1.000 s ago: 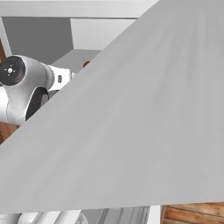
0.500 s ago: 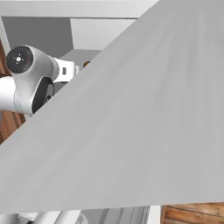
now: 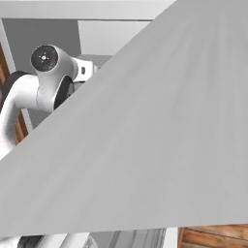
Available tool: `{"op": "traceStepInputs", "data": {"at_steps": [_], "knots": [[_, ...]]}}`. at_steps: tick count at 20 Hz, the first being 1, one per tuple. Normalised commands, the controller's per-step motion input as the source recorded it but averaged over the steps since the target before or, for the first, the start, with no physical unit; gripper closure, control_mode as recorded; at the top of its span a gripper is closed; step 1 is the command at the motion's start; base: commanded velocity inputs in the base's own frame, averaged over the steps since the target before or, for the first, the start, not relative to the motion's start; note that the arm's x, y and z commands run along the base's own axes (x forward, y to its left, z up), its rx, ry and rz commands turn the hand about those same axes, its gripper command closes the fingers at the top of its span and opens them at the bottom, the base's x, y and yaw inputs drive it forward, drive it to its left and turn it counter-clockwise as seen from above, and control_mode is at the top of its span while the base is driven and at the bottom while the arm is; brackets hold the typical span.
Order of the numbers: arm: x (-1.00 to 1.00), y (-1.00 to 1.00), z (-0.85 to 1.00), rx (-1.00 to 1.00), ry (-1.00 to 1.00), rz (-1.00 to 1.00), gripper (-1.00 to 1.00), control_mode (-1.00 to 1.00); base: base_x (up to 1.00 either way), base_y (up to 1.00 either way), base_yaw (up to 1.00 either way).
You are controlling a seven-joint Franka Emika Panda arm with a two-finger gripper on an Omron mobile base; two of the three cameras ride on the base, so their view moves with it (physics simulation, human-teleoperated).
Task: Gather the avocado and tomato from the fridge and place them on a tray on the dining counter. Then gather the fish and chicken drumstick from the fridge and place them on the other tray.
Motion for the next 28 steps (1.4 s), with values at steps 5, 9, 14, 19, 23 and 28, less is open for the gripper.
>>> {"op": "traceStepInputs", "data": {"at_steps": [5, 9, 14, 19, 23, 28], "knots": [[0.53, -0.02, -0.05, 0.0, 0.01, 0.0, -1.0, -1.0, 0.0, 0.0, 0.0], [0.5, -0.04, -0.04, 0.0, 0.05, 0.0, -1.0, -1.0, 0.0, 0.0, 0.0], [0.34, -0.04, -0.1, 0.0, 0.07, 0.0, -1.0, -1.0, 0.0, 0.0, 0.0], [0.25, 0.0, -0.26, 0.0, 0.07, 0.03, -1.0, -1.0, 0.0, 0.0, 0.0], [0.13, -0.01, -0.22, 0.0, 0.0, 0.05, -1.0, -1.0, 0.0, 0.0, 0.0], [0.2, -0.09, -0.11, 0.0, 0.0, 0.06, -1.0, -1.0, 0.0, 0.0, 0.0]]}}
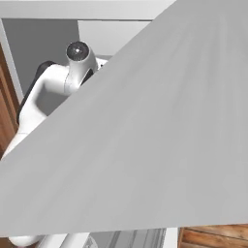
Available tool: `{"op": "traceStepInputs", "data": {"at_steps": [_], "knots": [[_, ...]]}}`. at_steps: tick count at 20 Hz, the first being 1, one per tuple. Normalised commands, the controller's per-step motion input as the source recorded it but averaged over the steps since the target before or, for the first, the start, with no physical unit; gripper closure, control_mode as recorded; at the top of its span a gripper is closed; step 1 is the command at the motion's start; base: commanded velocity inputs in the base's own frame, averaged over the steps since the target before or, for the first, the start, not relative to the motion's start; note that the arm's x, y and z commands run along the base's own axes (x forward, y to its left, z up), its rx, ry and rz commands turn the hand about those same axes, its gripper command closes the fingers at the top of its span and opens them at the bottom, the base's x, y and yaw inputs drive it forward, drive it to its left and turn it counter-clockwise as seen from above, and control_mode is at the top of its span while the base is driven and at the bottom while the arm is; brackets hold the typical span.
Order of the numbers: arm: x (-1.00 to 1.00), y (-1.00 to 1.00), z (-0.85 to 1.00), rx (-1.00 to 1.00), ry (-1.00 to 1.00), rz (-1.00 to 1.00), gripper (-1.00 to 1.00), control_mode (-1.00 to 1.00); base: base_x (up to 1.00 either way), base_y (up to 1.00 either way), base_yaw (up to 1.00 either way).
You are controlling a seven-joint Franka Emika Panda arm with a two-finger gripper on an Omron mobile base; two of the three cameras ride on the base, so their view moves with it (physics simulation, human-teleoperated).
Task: Gather the avocado and tomato from the fridge and place them on a tray on the dining counter. Then gather the fish and chicken drumstick from the fridge and place them on the other tray.
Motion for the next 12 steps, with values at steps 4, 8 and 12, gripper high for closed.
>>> {"op": "traceStepInputs", "data": {"at_steps": [4, 8, 12], "knots": [[0.27, 0.0, -0.22, 0.0, 0.0, 0.08, -1.0, -1.0, 0.0, 0.0, 0.0], [0.38, 0.0, -0.1, 0.0, 0.0, 0.08, -1.0, -1.0, 0.0, 0.0, 0.0], [0.35, -0.05, 0.0, 0.0, 0.0, 0.06, -1.0, -1.0, 0.0, 0.0, 0.0]]}}
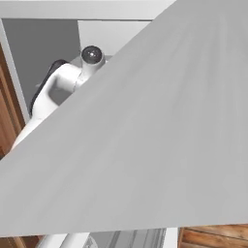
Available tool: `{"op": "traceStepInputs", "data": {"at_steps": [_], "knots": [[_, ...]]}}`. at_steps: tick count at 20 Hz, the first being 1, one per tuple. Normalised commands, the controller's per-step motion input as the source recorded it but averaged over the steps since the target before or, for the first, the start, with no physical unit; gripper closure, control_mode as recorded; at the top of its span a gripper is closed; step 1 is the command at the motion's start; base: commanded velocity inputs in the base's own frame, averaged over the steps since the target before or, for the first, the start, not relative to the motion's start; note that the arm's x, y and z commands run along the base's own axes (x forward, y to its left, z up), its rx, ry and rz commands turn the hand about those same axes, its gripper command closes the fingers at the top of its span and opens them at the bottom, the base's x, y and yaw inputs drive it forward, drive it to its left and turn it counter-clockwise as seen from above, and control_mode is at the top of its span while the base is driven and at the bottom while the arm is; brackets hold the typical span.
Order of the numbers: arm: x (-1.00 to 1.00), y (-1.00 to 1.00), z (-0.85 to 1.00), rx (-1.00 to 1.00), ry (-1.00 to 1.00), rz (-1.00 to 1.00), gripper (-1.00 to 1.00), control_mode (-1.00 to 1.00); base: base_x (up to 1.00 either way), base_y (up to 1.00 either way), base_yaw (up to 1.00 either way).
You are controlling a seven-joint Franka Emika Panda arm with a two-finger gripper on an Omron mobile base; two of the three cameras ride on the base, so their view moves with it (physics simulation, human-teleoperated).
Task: Gather the avocado and tomato from the fridge and place them on a tray on the dining counter. Then gather the fish and chicken drumstick from the fridge and place them on the other tray.
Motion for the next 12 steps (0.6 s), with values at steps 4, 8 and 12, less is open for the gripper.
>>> {"op": "traceStepInputs", "data": {"at_steps": [4, 8, 12], "knots": [[0.32, 0.0, 0.0, 0.0, 0.0, 0.04, -1.0, -1.0, 0.0, 0.0, 0.0], [0.35, 0.0, -0.1, 0.0, 0.0, 0.02, -1.0, -1.0, 0.0, 0.0, 0.0], [0.37, 0.0, -0.16, 0.0, 0.0, 0.01, -1.0, -1.0, 0.0, 0.0, 0.0]]}}
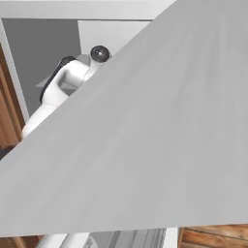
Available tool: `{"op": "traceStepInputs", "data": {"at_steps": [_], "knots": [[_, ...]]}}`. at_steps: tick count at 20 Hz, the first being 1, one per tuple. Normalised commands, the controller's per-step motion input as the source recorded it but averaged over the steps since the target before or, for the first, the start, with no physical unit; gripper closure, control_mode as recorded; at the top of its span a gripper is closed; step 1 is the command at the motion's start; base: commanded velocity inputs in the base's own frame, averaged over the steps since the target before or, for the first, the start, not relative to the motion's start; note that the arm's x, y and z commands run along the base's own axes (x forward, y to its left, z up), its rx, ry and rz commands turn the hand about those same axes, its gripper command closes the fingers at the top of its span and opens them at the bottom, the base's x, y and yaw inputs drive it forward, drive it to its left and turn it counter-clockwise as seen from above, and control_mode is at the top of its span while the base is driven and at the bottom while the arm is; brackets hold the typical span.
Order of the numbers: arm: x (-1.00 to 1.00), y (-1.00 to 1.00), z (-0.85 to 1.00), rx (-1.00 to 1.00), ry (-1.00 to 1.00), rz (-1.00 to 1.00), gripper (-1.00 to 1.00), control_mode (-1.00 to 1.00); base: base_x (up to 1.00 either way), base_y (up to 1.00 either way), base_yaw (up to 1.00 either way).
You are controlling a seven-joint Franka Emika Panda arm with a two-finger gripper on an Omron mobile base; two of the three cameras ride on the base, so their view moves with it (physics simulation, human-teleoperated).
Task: Gather the avocado and tomato from the fridge and place them on a tray on the dining counter. Then gather the fish and chicken drumstick from the fridge and place them on the other tray.
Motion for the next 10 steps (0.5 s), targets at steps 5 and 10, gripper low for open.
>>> {"op": "traceStepInputs", "data": {"at_steps": [5, 10], "knots": [[0.37, 0.02, -0.25, 0.0, 0.0, 0.0, -1.0, -1.0, 0.0, 0.0, 0.0], [0.26, 0.35, -0.45, 0.0, 0.0, 0.0, 1.0, -1.0, 0.0, 0.0, 0.0]]}}
